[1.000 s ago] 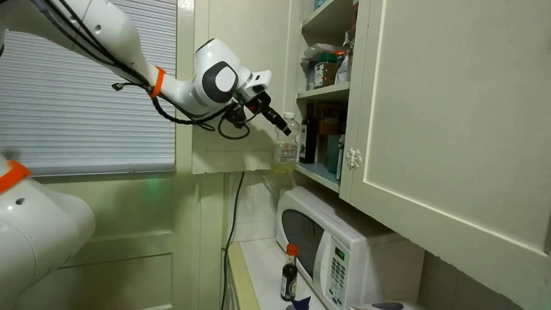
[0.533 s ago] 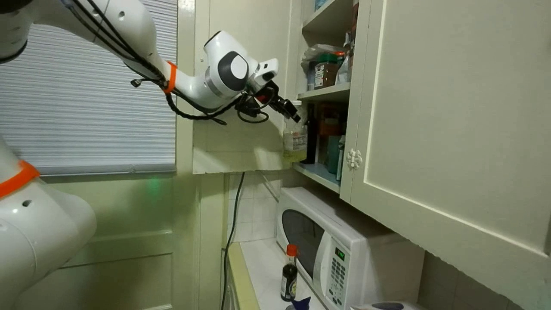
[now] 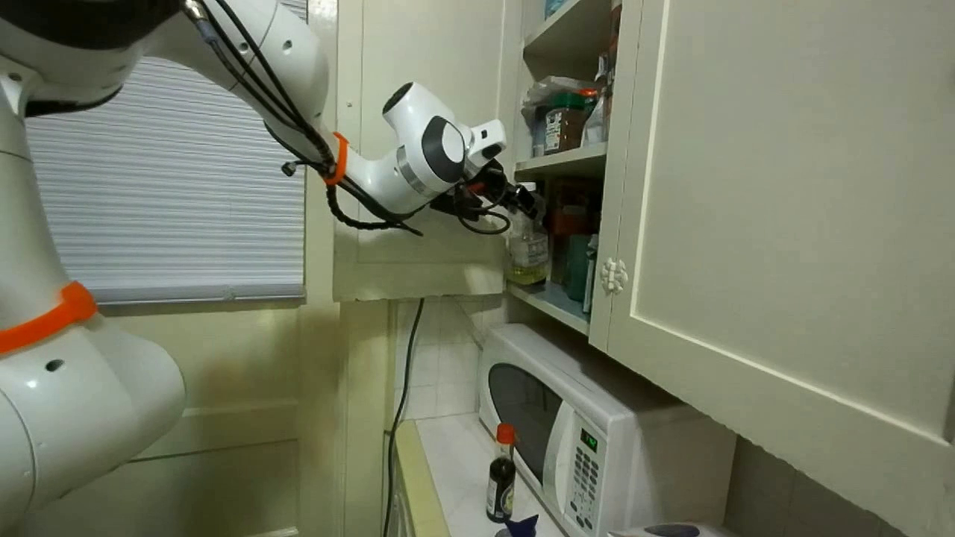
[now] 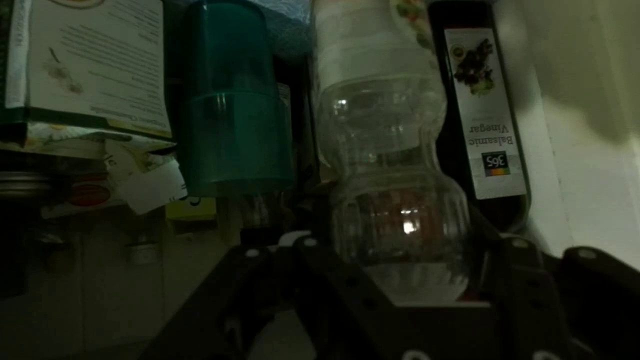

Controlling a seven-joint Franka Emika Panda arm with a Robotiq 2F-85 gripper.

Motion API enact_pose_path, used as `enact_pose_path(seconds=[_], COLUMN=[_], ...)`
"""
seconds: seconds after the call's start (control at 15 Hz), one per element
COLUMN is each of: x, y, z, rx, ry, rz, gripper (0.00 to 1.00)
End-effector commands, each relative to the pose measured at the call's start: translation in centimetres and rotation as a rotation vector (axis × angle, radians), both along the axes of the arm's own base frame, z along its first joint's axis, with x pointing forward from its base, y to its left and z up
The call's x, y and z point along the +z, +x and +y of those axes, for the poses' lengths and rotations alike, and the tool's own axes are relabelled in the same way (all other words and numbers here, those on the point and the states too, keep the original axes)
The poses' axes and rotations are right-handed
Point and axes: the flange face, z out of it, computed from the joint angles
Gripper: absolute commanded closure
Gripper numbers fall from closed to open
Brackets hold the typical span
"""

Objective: Put the clear bottle on the bottom shelf of the open upper cabinet.

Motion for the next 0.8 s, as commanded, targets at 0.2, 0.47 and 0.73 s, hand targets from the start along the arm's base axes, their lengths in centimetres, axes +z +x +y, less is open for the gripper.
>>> enact_pose_path(seconds=[0.2,0.47,0.73], x=[0.0,-1.6,-3.1], y=[1.8,2.6,3.9], z=[0.3,1.0,1.3], rx=[0.025,0.022,0.001], ry=[0.06,0.082,0.096], rz=[-0.06,-0.1,-0.135], gripper=[0.64,0.64,0.64])
